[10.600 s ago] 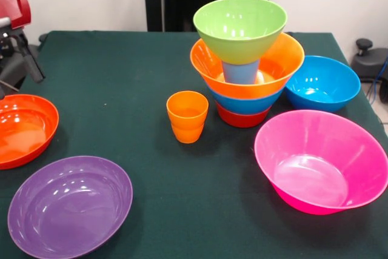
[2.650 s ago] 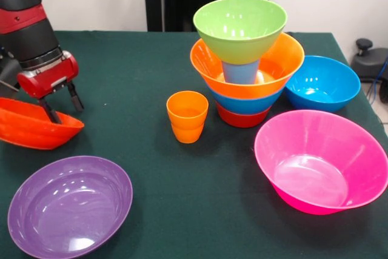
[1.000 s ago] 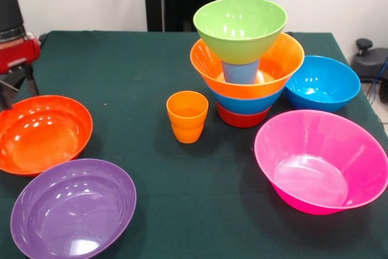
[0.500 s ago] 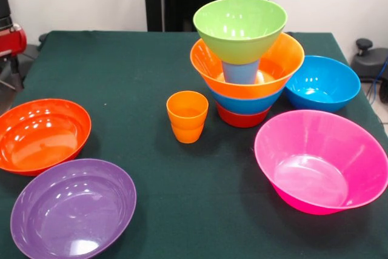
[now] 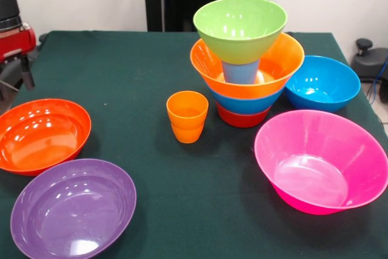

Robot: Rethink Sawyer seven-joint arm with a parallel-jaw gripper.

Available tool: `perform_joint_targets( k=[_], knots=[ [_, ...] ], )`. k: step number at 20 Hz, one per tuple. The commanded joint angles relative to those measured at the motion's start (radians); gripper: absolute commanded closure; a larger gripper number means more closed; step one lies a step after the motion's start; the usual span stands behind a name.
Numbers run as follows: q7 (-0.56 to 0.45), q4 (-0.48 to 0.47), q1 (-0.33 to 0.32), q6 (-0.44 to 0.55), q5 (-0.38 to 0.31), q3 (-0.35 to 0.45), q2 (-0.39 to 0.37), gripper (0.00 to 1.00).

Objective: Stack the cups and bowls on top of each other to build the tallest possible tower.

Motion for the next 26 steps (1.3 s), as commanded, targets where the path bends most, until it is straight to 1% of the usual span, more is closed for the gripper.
perform_joint_targets(
  k=[1, 4, 6, 8, 11, 14, 17, 20, 26],
  knots=[
    [-0.181, 0.08, 0.024, 0.028, -0.075, 0.025, 0.023, 0.0],
    [-0.286, 0.103, 0.002, 0.059, -0.082, 0.066, 0.031, 0.0],
    [-0.288, 0.103, 0.003, 0.058, -0.095, 0.07, 0.024, 0.0],
    [-0.327, 0.117, -0.003, 0.067, -0.108, 0.089, 0.019, 0.0],
    [-0.297, 0.131, 0.0, 0.061, -0.124, 0.087, 0.0, 0.0],
    [-0.319, 0.146, -0.004, 0.062, -0.145, 0.095, 0.001, 0.0],
    [-0.358, 0.146, -0.006, 0.06, -0.181, 0.096, 0.015, 0.0],
    [-0.381, 0.149, -0.008, 0.071, -0.199, 0.093, 0.029, 0.0],
    [-0.416, 0.149, -0.014, 0.043, -0.241, 0.102, 0.073, 0.0]
  ],
)
